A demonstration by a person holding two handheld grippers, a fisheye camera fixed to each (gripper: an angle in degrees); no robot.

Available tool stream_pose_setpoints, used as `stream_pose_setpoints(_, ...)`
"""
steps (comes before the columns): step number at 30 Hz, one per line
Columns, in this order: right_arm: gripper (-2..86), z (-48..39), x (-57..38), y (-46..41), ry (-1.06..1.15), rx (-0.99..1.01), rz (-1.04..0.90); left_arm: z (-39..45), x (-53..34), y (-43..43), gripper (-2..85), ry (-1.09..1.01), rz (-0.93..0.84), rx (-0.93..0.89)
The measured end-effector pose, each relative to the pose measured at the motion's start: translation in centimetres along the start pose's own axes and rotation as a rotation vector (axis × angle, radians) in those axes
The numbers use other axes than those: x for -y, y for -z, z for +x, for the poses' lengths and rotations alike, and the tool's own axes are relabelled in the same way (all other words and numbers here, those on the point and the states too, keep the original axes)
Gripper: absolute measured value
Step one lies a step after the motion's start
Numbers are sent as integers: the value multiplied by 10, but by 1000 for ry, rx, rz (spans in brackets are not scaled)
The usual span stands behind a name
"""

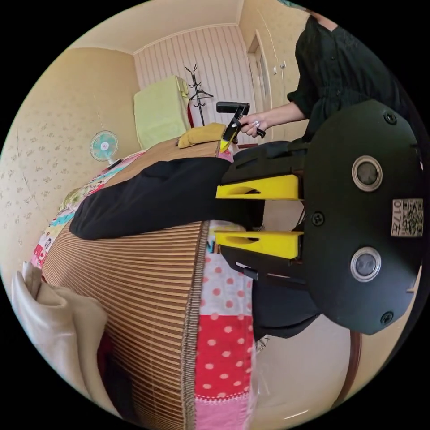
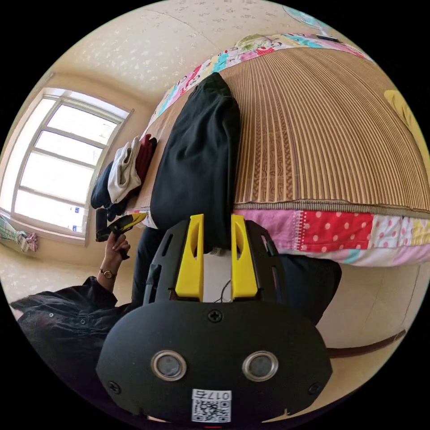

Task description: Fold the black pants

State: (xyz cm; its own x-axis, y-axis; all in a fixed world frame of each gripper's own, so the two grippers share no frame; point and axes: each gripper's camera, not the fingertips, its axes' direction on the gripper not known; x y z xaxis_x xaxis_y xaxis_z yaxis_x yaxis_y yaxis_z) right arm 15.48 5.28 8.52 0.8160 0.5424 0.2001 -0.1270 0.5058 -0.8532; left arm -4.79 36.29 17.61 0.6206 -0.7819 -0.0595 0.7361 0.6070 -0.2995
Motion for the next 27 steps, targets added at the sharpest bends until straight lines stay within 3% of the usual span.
stream_pose_setpoints(3, 91, 9, 0, -17, -51, -20, 31, -1, 12, -31, 126, -8, -87, -42)
stream_pose_setpoints(7, 113, 29, -29, -8, -109, 263, 90, 8, -11, -30, 127, -45, -27, 0)
stream_pose_setpoints(9, 105, 37, -38, -5, -110, 255, 115, 3, -19, -31, 133, -29, -21, -72)
stream_pose_setpoints(15, 61, 47, -35, -7, -132, 248, 51, -26, -17, -31, 69, 22, -89, -101)
stream_pose_setpoints(18, 44, 46, -48, 8, -97, 434, 2, -33, -26, -23, 40, 9, -156, -169)
stream_pose_setpoints(21, 37, 35, -83, 53, -17, 708, 122, -11, -53, 16, 26, -126, -100, -307)
stream_pose_setpoints(24, 32, 7, -111, 127, 127, 945, 295, 20, -85, 85, 15, -270, 53, -570)
stream_pose_setpoints(27, 29, -62, -121, 221, 340, 1001, 437, 76, -103, 170, 10, -474, 216, -768)
